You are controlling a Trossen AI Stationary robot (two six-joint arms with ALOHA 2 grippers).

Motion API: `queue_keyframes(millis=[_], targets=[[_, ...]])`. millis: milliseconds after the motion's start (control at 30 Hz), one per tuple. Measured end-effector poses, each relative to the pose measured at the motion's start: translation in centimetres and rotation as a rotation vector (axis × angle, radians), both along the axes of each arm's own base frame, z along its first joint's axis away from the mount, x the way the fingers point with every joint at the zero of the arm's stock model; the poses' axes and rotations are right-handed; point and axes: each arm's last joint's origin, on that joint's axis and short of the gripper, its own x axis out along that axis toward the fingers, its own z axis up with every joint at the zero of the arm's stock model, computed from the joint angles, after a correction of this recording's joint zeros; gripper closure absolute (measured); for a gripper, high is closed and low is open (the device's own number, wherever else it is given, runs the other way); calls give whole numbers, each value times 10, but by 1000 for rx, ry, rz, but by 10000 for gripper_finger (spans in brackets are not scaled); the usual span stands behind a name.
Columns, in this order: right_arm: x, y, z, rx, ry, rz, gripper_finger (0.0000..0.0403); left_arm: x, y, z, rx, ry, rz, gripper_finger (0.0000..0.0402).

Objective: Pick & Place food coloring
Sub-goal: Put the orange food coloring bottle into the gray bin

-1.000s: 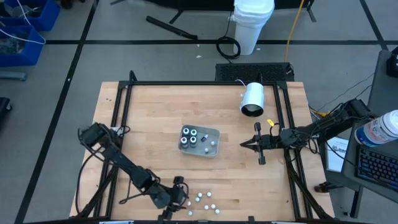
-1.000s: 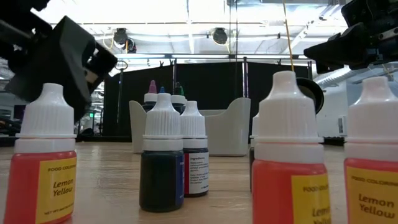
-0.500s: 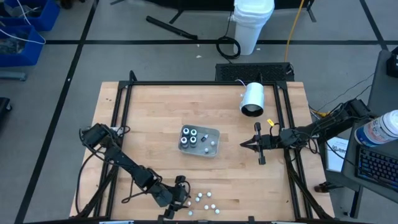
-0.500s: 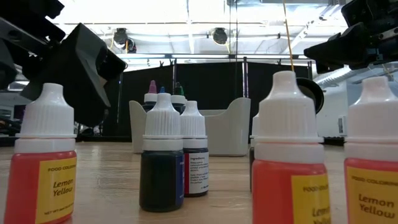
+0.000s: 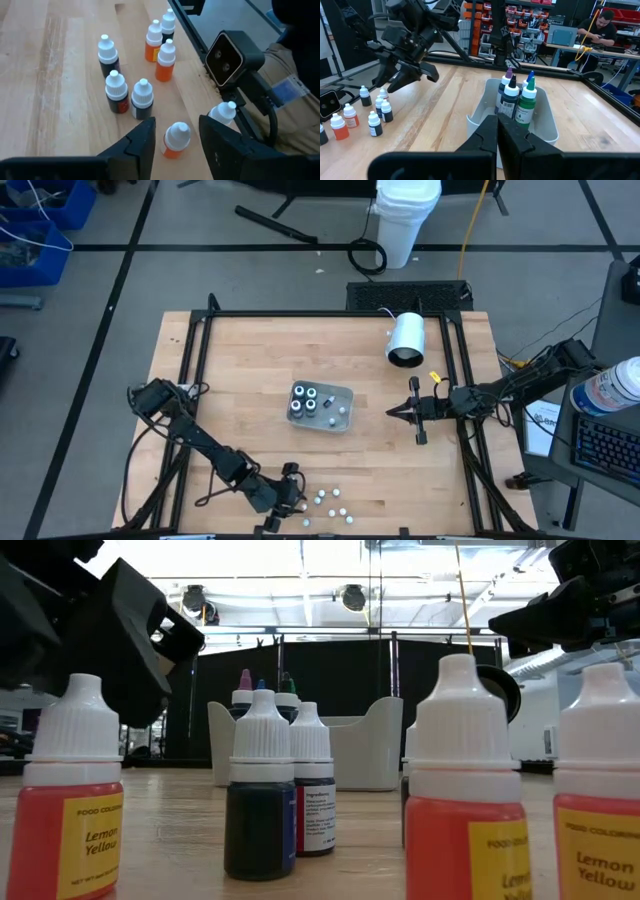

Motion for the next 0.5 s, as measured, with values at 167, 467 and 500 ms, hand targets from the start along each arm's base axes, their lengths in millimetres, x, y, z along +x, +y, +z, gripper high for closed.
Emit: queue_keyframes(millis=[167, 467, 500], targets=[[0, 0, 0, 0, 0, 0, 403, 0, 0, 0, 0, -3, -8, 236], [0, 0, 0, 0, 0, 0, 403, 1, -1, 1, -12, -13, -27, 184], [0, 0, 0, 0, 0, 0, 403, 1, -1, 1, -12, -13, -27, 181]])
